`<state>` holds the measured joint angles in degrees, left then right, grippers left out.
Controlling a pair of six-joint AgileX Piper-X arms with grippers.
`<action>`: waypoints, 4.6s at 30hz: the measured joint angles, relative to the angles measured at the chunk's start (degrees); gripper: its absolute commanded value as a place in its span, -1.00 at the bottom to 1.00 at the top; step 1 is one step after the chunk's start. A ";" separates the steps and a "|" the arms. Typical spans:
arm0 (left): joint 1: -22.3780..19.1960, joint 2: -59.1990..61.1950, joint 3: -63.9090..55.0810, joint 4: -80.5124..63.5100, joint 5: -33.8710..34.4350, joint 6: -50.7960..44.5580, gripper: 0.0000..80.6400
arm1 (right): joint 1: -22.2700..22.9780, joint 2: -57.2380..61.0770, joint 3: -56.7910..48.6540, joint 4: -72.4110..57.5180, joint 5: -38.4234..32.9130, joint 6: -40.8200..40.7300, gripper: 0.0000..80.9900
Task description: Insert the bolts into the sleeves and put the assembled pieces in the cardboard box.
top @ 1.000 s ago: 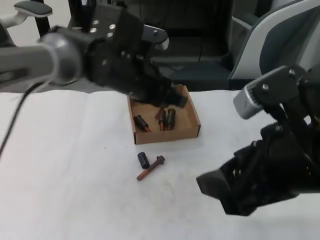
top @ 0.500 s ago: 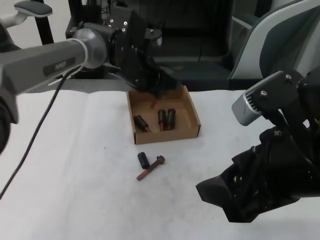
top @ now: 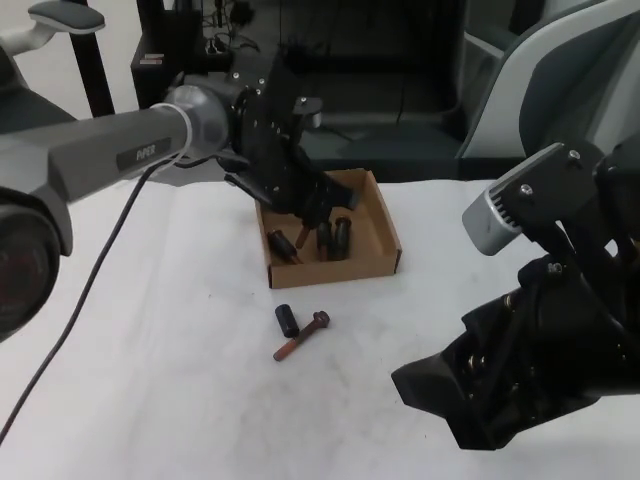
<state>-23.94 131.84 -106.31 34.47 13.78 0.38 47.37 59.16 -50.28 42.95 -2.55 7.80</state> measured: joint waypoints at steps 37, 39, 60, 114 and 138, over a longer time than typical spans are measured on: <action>0.00 -30.17 10.17 20.02 -1.40 1.72 0.31 | 0.00 0.00 0.00 0.00 1.76 0.00 0.73; 0.00 -35.86 16.64 19.51 -1.41 2.00 0.31 | 0.00 0.00 0.00 0.00 2.22 0.00 0.73; -1.77 -105.19 72.22 9.42 3.57 2.01 0.31 | 0.00 -11.17 7.53 -0.71 4.79 9.04 0.73; -1.77 -108.69 75.22 0.65 6.91 -1.58 0.31 | -4.67 46.66 -26.99 -10.32 -2.55 53.81 0.42; -1.77 -108.69 75.22 -2.44 6.91 -1.58 0.31 | -8.18 51.48 -27.62 -7.72 -1.90 57.14 0.42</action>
<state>-25.71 23.14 -31.09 32.03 20.69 -1.21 39.18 110.65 -77.90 35.23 -4.45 64.93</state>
